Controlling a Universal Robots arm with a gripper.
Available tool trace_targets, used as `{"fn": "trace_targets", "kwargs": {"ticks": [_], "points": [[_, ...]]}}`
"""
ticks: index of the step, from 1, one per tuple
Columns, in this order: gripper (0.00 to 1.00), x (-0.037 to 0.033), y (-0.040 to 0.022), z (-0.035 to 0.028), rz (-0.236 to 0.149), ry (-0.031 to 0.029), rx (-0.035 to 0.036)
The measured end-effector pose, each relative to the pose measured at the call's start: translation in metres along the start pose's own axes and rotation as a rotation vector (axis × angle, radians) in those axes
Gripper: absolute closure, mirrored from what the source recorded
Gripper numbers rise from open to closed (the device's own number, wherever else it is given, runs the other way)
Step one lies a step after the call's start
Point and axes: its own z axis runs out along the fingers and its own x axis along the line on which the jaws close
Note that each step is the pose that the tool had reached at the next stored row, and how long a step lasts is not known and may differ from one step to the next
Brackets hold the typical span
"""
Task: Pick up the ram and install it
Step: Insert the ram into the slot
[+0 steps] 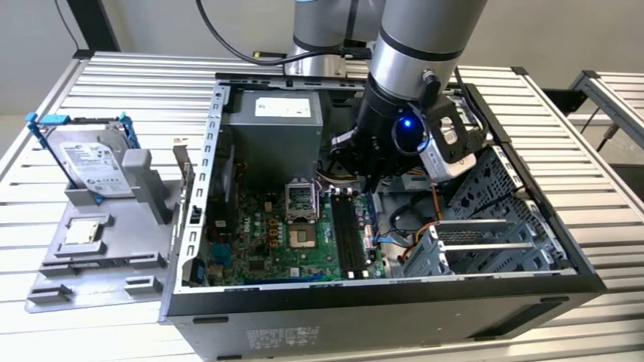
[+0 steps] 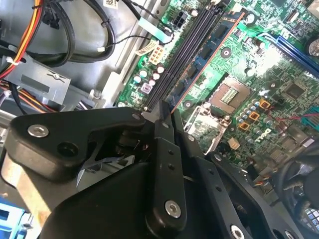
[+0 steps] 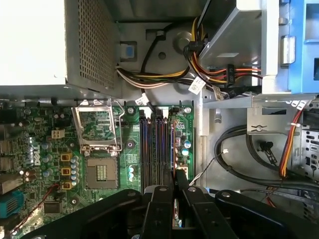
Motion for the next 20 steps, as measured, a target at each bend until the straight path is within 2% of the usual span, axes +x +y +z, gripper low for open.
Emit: {"fn": "trace_targets", "kwargs": {"ticks": [7,20], "points": [[1.00,0.0000,0.0000,0.0024,0.000,0.0000,-0.0003],[1.00,0.0002,0.0014,0.0259,0.003,-0.0002,0.0005]]}}
